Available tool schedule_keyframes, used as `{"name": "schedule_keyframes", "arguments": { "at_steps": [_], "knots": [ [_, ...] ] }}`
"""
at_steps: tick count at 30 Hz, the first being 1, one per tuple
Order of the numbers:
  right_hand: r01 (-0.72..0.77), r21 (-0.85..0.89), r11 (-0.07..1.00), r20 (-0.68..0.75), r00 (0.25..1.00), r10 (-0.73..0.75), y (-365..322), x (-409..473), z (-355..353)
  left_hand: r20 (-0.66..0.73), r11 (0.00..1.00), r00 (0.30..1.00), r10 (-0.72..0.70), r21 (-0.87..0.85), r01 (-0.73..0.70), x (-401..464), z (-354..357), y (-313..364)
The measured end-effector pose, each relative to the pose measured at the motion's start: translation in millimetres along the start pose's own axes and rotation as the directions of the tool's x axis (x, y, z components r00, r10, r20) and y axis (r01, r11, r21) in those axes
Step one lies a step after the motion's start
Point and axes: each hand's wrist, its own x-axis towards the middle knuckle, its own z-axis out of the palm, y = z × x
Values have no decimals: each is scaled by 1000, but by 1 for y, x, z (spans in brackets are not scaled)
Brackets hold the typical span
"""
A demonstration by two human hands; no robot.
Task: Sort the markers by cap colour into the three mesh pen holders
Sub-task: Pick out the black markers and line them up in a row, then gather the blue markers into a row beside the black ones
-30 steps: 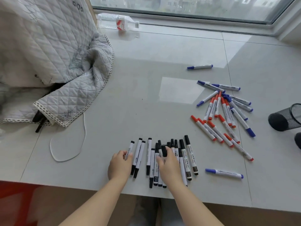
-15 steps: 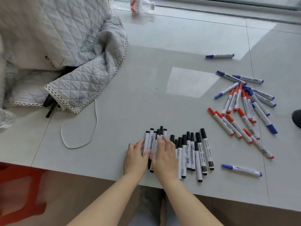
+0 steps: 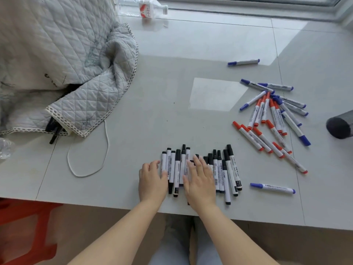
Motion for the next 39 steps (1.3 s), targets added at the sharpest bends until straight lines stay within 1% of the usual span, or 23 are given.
{"name": "schedule_keyframes", "arguments": {
  "at_steps": [2,5,8,11,14,17,20,24,26,29,32,35,39],
  "knots": [
    [-56,20,998,-71,996,57,13,-9,-15,1,997,998,66,-44,-66,-6,0,18],
    [-145,9,989,-105,984,145,44,-23,-36,93,980,979,179,-100,-170,-13,8,50],
    [-225,3,974,-183,958,222,84,-35,-56,198,970,953,229,-124,-208,-16,20,79],
    [-308,-29,951,-161,940,300,123,-46,-73,281,962,920,273,-91,-257,-20,31,104],
    [-322,-64,945,-105,943,315,158,-53,-81,309,959,909,280,-55,-277,-21,43,127],
    [-280,-75,957,-37,960,278,185,-50,-82,304,962,915,265,-19,-273,-20,61,148],
    [-239,-63,969,1,971,239,210,-41,-85,288,969,929,231,19,-247,-18,83,172],
    [-141,-56,988,111,983,146,246,-33,-92,279,986,947,157,18,-168,-21,112,204],
    [-125,14,992,122,985,122,258,-27,-99,259,988,956,137,35,-151,-17,122,220],
    [-140,173,975,47,990,134,272,-11,-120,217,986,969,121,89,-143,1,132,247],
    [-161,258,953,-15,985,171,288,15,-145,162,975,977,135,154,-160,28,140,275],
    [-185,282,942,-75,974,213,305,50,-164,130,947,972,197,232,-223,60,146,303],
    [-198,220,955,-154,960,235,321,99,-177,98,859,943,318,391,-330,104,151,330]
  ]
}}
